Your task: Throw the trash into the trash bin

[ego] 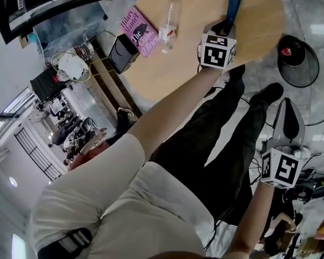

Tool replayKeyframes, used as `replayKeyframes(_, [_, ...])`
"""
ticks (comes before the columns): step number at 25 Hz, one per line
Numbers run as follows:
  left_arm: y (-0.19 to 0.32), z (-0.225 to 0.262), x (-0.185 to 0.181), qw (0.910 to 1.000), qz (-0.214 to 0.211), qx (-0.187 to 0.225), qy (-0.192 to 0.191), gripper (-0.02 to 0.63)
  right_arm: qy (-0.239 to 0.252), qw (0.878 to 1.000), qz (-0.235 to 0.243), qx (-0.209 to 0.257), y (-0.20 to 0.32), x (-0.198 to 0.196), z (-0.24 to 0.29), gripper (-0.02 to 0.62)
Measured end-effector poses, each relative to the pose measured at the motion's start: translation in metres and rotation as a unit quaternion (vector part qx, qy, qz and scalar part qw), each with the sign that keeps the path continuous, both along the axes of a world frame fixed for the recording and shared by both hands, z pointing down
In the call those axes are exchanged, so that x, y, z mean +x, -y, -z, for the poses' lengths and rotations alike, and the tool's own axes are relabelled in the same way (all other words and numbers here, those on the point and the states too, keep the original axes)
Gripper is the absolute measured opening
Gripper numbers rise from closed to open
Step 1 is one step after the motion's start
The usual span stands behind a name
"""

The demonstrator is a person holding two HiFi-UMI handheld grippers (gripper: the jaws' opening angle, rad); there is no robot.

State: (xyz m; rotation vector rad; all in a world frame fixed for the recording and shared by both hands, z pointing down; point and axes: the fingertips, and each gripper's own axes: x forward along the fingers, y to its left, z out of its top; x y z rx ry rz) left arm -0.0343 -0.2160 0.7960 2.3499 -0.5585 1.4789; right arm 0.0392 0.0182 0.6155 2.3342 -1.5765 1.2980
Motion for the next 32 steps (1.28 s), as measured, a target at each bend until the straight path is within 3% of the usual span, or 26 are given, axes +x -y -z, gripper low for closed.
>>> replayKeyframes(7, [-0.016, 0.016, 0.004, 0.9995, -0.03, -0.001, -0.007, 0.086, 0.002, 1.0, -0.002, 0.0, -0.008, -0.002, 0.003, 0.011])
replayKeyframes(15, [-0.073, 0.026, 0.023, 0.995, -0.098, -0.014, -0.011, 0.084, 0.002, 1.0, -0.011, 0.004, -0.026, 0.001, 0.005, 0.011])
replayKeyframes(23, [-0.158, 0.022, 0.048, 0.9817, -0.185, -0.041, -0.018, 0.086, 0.0, 1.0, -0.019, 0.003, -0.056, 0.01, 0.0, 0.011])
replayKeyframes(32, [-0.236, -0.017, 0.063, 0.9677, -0.241, -0.074, 0.013, 0.086, 0.012, 0.998, -0.057, -0.009, -0.11, 0.025, -0.023, 0.011])
